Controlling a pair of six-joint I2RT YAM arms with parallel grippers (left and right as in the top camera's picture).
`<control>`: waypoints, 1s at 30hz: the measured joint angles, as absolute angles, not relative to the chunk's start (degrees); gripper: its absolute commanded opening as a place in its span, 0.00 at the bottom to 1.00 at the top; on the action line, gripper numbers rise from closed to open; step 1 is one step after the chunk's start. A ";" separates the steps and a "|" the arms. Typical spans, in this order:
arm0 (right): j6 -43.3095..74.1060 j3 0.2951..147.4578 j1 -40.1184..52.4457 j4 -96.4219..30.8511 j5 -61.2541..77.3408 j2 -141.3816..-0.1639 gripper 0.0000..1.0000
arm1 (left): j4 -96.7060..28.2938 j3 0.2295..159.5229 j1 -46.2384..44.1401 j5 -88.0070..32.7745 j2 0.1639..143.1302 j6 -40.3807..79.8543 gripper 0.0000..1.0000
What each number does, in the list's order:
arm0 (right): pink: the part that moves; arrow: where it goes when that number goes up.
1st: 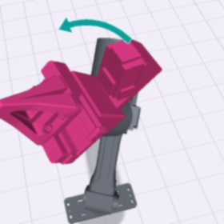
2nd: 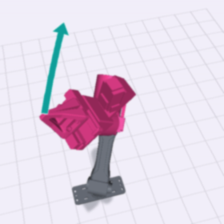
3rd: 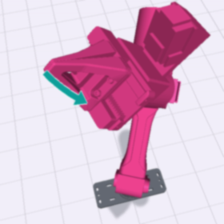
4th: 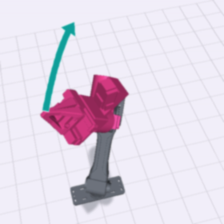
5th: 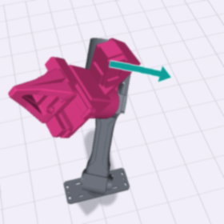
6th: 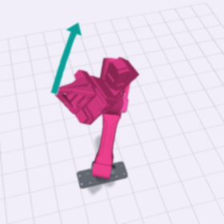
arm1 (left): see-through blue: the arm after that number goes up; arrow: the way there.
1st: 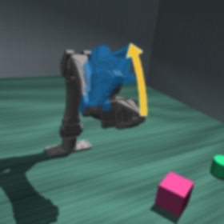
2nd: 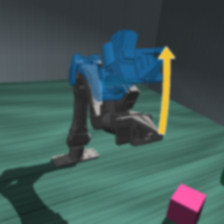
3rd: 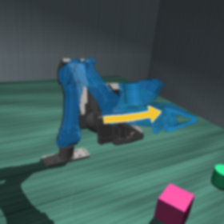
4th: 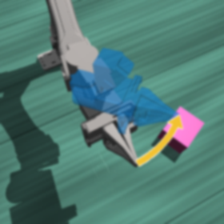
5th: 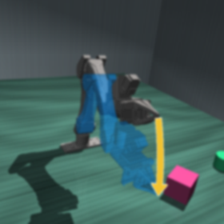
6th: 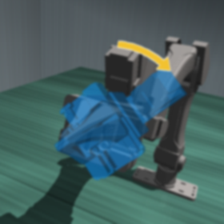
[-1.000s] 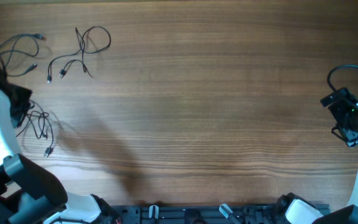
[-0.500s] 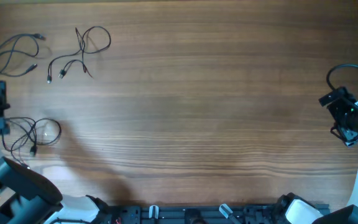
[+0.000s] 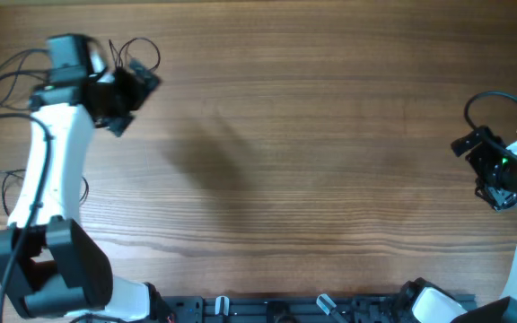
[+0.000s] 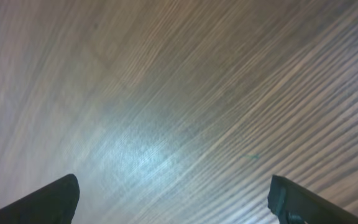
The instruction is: Untangle cables
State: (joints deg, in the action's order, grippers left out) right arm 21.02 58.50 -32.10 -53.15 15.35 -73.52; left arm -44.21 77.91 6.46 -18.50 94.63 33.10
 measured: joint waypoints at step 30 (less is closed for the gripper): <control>27.18 58.43 -32.08 4.71 30.02 -35.18 1.00 | -71.75 76.49 1.54 -7.09 47.72 23.16 1.00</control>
State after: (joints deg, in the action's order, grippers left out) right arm 27.18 58.43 -32.08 4.71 30.02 -35.18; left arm -71.75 76.49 1.54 -7.09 47.72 23.16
